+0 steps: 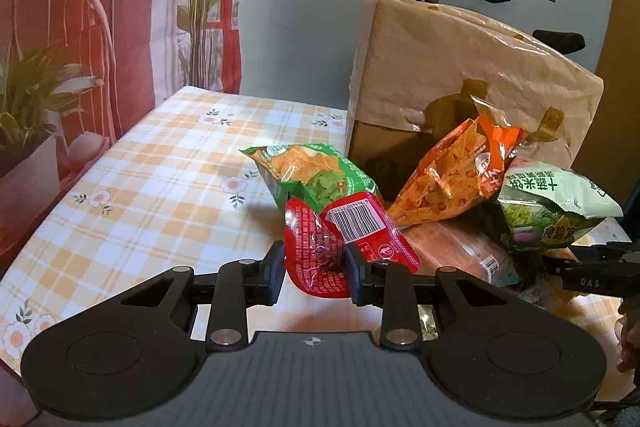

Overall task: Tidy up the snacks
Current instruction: 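Grasp the orange-labelled bread packet with the right gripper and lift it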

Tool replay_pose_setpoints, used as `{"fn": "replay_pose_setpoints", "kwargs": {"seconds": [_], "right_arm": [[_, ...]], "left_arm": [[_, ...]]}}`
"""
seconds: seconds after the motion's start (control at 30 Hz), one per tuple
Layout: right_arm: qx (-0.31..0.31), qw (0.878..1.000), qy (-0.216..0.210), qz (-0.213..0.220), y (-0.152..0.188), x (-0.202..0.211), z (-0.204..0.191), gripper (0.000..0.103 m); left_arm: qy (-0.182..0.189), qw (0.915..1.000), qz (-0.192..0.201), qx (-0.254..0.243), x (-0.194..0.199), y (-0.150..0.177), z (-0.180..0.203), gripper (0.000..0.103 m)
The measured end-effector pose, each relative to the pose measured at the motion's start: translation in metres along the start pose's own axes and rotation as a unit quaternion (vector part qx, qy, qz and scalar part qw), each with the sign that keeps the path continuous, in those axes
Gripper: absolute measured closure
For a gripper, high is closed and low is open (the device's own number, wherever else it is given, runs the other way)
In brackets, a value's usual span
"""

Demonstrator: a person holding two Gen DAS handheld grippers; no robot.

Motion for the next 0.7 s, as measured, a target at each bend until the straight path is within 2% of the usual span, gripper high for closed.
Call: {"fn": "replay_pose_setpoints", "kwargs": {"seconds": [0.23,0.3,0.5,0.7], "right_arm": [[0.039,0.999,0.010,-0.008,0.003,-0.004,-0.006,0.049],[0.039,0.999,0.008,-0.003,0.003,-0.003,-0.007,0.056],[-0.044,0.998,-0.025,0.027,0.004,0.027,0.012,0.058],[-0.096,0.994,-0.028,0.053,0.008,0.059,0.035,0.058]], "left_arm": [[0.001,0.9999,0.012,-0.006,0.006,-0.004,0.003,0.070],[0.000,0.9999,0.017,-0.005,0.009,-0.006,0.003,0.070],[0.003,0.9995,0.032,0.000,0.014,-0.015,0.004,0.070],[0.018,0.9992,0.033,-0.008,0.010,-0.018,0.011,0.070]]}}
Point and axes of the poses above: each gripper's, at about its wrist camera, not at the fingertips, and x roughly against the way its jaws point, z to its right, y to its underside, the point moved 7 cm from there along -x, roughly the way its jaws point
